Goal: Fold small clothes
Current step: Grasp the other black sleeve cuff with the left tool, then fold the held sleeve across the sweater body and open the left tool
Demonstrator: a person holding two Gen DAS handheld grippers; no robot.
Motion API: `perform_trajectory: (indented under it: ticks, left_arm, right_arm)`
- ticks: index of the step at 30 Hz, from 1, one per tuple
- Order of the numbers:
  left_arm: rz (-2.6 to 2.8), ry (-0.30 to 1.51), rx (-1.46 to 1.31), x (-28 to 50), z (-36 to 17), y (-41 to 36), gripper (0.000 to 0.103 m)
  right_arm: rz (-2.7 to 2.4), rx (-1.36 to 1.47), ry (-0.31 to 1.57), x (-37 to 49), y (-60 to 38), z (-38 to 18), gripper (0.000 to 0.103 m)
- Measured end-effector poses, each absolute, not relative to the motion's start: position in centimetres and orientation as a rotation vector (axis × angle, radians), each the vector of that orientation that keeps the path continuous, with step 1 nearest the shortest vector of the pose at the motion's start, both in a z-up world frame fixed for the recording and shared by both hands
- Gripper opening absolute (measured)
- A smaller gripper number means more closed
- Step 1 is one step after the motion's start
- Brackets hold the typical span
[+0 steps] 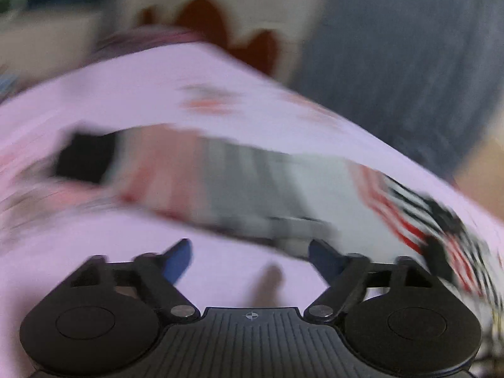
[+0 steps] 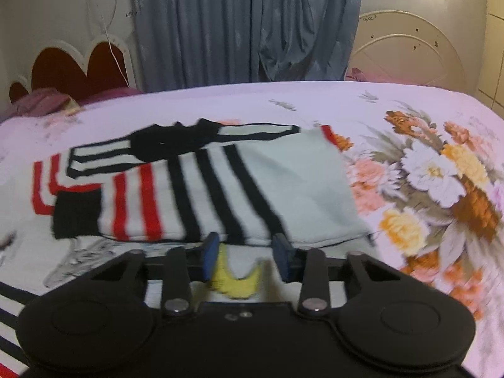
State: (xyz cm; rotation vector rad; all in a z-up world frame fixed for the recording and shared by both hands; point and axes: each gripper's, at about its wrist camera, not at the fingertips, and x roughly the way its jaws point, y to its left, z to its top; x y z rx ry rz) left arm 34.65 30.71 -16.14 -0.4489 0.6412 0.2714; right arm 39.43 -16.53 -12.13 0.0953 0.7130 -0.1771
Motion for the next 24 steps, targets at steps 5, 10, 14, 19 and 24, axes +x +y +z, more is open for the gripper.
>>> perform_trajectory:
  ticks: [5,10,14,19,24]
  left_arm:
    - [0.324,0.531,-0.743,33.1,-17.9,37.2,0.065]
    - [0.364,0.46,-0.869,34.5,-19.1,38.2,0.065]
    - [0.406,0.417,-0.95,35.6,-19.7,39.4,0.043]
    - [0.421,0.429,-1.019,37.1,-21.5,40.6,0.004]
    - [0.398,0.43,-0.834,38.5,-18.3,37.1,0.004]
  right_arm:
    - [-0.163,0.103,0.732,41.0,-13.9,-12.3,0.027]
    - [-0.155,0.091,0.722,42.0,-12.3,-11.5,0.027]
    - [-0.174,0.108,0.722,42.1,-13.0,-10.8,0.027]
    - [-0.193,0.13,0.715,41.6,-15.3,-10.3,0.028]
    - [-0.188,0.162,0.712,41.7,-17.3,-10.7,0.028]
